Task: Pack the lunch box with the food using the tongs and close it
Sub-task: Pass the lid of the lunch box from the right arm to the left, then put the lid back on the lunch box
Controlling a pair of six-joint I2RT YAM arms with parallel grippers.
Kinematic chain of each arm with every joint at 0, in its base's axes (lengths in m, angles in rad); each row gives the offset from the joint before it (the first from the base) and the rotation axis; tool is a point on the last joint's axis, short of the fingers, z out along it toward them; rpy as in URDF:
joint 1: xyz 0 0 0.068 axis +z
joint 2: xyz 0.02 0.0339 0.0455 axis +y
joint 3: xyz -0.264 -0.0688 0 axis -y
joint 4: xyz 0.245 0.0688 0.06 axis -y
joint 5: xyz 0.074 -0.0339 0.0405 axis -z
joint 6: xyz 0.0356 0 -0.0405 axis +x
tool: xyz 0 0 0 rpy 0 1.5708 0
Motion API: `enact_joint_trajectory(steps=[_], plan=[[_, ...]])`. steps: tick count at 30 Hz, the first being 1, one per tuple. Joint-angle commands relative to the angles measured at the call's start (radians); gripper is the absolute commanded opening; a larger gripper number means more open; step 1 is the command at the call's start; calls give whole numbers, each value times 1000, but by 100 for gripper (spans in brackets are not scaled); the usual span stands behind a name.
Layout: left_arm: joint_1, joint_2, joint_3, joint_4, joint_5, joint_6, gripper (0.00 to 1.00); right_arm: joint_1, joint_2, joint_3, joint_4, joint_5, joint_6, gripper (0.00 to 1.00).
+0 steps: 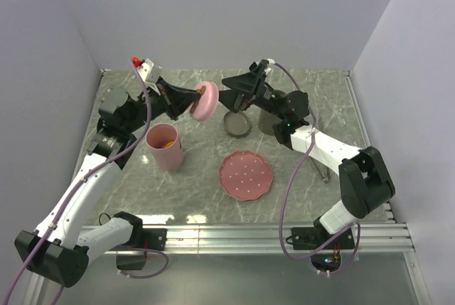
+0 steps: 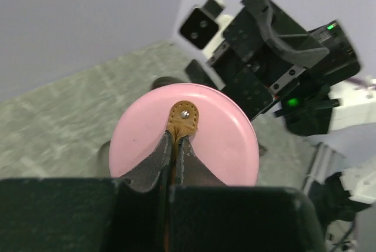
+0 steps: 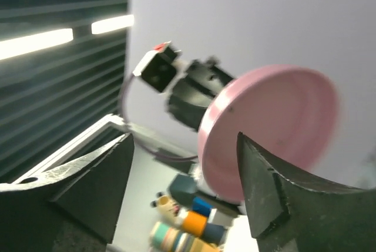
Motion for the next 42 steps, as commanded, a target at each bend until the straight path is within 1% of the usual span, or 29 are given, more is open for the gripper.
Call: enact_joint_trajectory(steps=[1,2,3,4,5,6,7,8,9,11,13,16,17,19,21,26,36,42], plan=[[29,-46,95,-233,-98,170,1,-29,-50,25,-170,-75,-182,80],[29,-51,112,-285,-150,204,1,-37,-53,30,-259,-86,-248,80],[29,-52,129,-387,-243,251,1,-49,-56,32,-295,-92,-275,82],[30,-51,162,-432,-290,277,0,-57,-62,35,-327,-95,-299,84],[32,-39,184,-489,-321,332,0,-64,-65,35,-384,-100,-347,85],[33,-29,207,-584,-350,354,0,-75,-67,39,-411,-105,-374,87],[35,-20,244,-636,-405,374,0,-83,-71,58,-451,-115,-410,89],[42,-6,256,-676,-420,430,0,-87,-76,68,-541,-118,-487,90],[45,0,274,-757,-439,451,0,-94,-79,79,-577,-123,-523,90],[55,-5,262,-795,-492,489,0,-100,-91,104,-660,-129,-609,91],[62,-18,223,-822,-522,508,0,-107,-108,111,-677,-138,-641,91],[81,-42,166,-842,-562,514,0,-111,-122,134,-737,-141,-732,92],[85,-40,154,-847,-562,508,0,-111,-127,142,-770,-145,-750,92],[107,-40,120,-841,-549,492,0,-111,-128,157,-786,-149,-782,92],[113,-37,85,-815,-542,466,0,-111,-130,162,-794,-151,-786,92],[113,14,74,-798,-529,440,0,-111,-127,156,-778,-157,-775,92],[113,60,22,-735,-563,436,0,-111,-131,135,-765,-163,-764,93],[113,86,17,-698,-562,425,0,-112,-133,127,-752,-166,-752,93]])
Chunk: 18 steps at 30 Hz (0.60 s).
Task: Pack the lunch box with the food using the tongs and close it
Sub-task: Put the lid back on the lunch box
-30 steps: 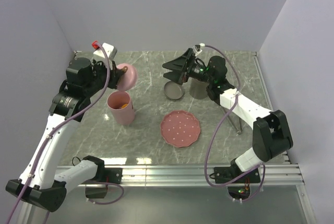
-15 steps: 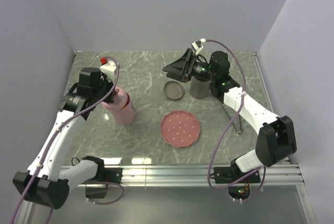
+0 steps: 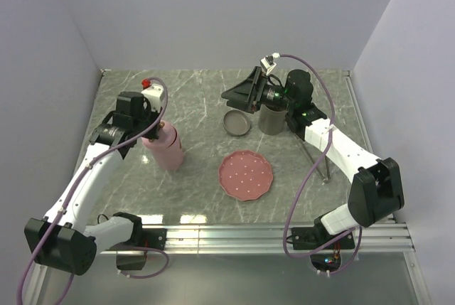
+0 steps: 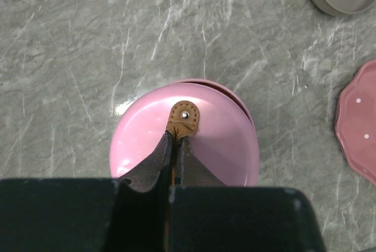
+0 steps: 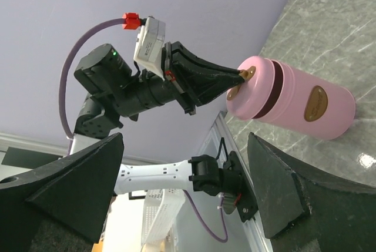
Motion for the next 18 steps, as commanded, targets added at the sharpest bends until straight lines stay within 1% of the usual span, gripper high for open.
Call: enact_joint_trajectory(steps=[1,4,9,18], plan=[[2,9,-1,70,-12,-10,0,-6,-43,6,42,-14,2,93],[2,23,0,98,-17,0,0,-5,-45,0,52,-19,10,92],[2,54,8,84,-12,-10,0,-5,-45,1,51,-19,8,93],[2,20,-53,90,-6,-14,0,-5,-37,-3,49,-16,5,93]])
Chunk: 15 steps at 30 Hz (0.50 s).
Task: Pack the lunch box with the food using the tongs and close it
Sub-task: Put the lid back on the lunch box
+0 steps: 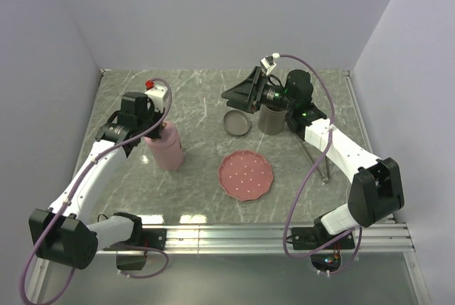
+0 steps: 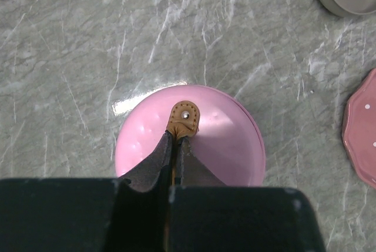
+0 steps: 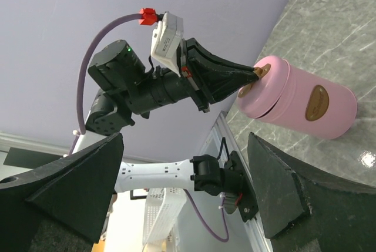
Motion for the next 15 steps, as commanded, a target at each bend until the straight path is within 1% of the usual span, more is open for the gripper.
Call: enact_joint_trajectory(steps=[1,15], plan=[[2,-32,-28,20,-1,-16,0,-5,-37,0,47,-15,-2,93],[0,-35,-25,25,-10,-1,0,-5,-22,6,45,-18,-4,93]])
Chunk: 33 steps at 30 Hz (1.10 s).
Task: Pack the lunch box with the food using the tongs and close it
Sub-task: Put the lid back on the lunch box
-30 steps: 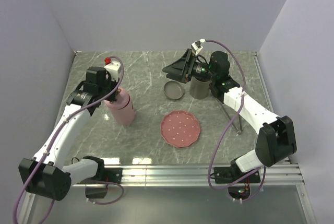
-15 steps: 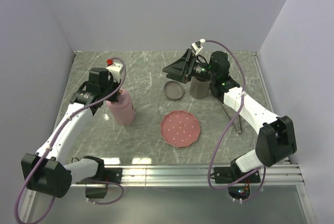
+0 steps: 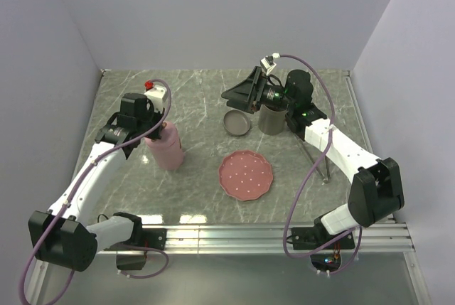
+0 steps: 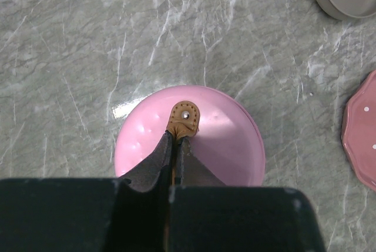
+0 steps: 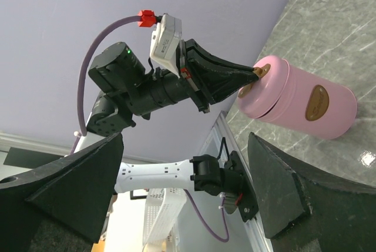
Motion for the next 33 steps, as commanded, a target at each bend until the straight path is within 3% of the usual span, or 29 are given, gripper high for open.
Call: enact_joint_trajectory(steps=[1,33], plan=[[-1,-16,1,-4,-7,2,0,-5,-20,6,45,-20,-4,93],[-21,-16,62,-42,-3,26,0,-5,-20,-13,45,-18,-11,93]])
